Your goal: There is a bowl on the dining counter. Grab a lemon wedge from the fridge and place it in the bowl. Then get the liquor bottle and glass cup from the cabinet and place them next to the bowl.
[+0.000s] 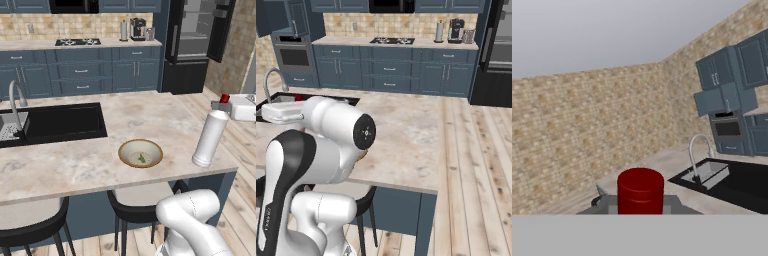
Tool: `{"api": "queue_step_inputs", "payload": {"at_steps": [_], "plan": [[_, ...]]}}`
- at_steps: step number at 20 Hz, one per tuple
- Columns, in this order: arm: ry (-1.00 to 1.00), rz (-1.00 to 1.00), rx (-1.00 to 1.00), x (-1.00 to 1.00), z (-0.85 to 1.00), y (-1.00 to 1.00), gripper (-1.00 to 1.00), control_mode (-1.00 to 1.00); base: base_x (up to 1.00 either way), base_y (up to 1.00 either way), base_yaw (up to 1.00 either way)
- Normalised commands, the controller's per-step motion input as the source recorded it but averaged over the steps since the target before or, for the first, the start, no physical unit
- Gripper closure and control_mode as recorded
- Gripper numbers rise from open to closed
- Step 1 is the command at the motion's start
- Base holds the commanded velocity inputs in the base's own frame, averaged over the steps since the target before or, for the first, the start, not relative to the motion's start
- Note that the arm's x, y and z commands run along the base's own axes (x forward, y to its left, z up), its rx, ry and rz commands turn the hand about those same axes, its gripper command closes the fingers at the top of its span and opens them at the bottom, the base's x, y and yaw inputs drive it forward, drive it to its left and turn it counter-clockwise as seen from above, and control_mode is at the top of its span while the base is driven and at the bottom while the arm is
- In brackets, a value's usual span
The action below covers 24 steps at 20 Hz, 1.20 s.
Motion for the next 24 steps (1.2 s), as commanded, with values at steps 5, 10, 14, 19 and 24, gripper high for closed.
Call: {"api": "queue_step_inputs", "payload": {"at_steps": [5, 10, 14, 19, 24], "plan": [[0.0, 0.0, -0.17, 0.01, -0.32, -0.15, 1.0, -1.0, 0.0, 0.0, 0.0], [-0.02, 0.0, -0.13, 0.04, -0.31, -0.18, 1.0, -1.0, 0.0, 0.0, 0.0], [-0.04, 0.0, -0.1, 0.2, -0.3, -0.21, 1.0, -1.0, 0.0, 0.0, 0.0], [-0.02, 0.01, -0.03, 0.4, -0.31, -0.27, 1.0, -1.0, 0.0, 0.0, 0.0], [-0.01, 0.02, 0.0, 0.54, -0.22, -0.23, 1.0, -1.0, 0.0, 0.0, 0.0]]}}
